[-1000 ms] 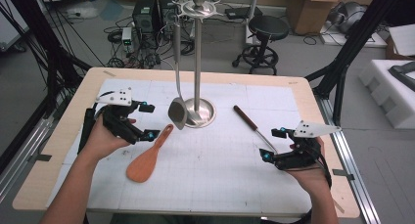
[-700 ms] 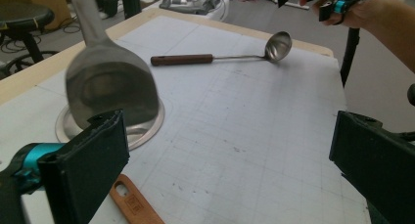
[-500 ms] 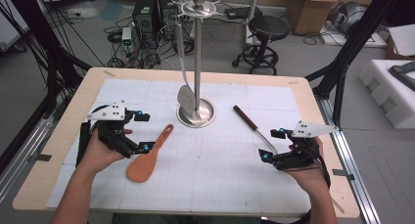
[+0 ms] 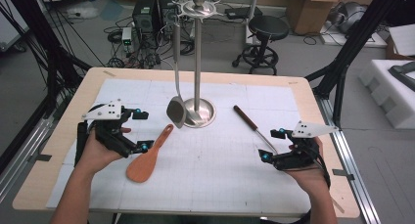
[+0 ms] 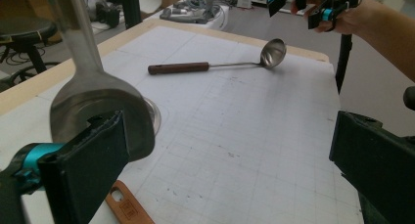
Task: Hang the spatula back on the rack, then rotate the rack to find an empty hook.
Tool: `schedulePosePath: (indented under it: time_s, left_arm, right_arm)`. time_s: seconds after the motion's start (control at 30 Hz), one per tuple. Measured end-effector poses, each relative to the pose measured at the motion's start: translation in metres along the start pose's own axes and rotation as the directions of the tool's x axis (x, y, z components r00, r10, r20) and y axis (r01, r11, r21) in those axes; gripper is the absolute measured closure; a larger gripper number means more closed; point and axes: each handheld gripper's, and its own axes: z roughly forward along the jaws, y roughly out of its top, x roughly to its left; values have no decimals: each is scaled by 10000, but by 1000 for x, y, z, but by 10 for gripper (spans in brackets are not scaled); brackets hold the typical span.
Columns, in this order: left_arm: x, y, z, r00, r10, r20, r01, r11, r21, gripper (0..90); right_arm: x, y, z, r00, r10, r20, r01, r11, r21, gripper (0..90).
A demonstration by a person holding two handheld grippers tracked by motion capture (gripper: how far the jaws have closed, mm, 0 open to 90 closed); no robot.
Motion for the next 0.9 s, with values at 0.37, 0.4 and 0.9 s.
schedulePosePath:
  time_s: [0.37, 0.4, 0.9]
  left_arm:
    - [-1, 1, 1, 10000, 37, 73, -37, 10000, -63, 17]
    - [0, 1, 1, 9999, 47, 102, -46, 10000, -85, 17]
    - [5, 6, 7, 9996, -176, 209, 175, 9998, 95, 169]
  right_arm:
    - [1, -1, -2, 10000, 38, 0, -38, 10000, -37, 146]
    - [2, -1, -2, 10000, 72, -8, -72, 10000, -31, 146]
    - [1, -4, -2, 9999, 111, -28, -111, 9999, -11, 146]
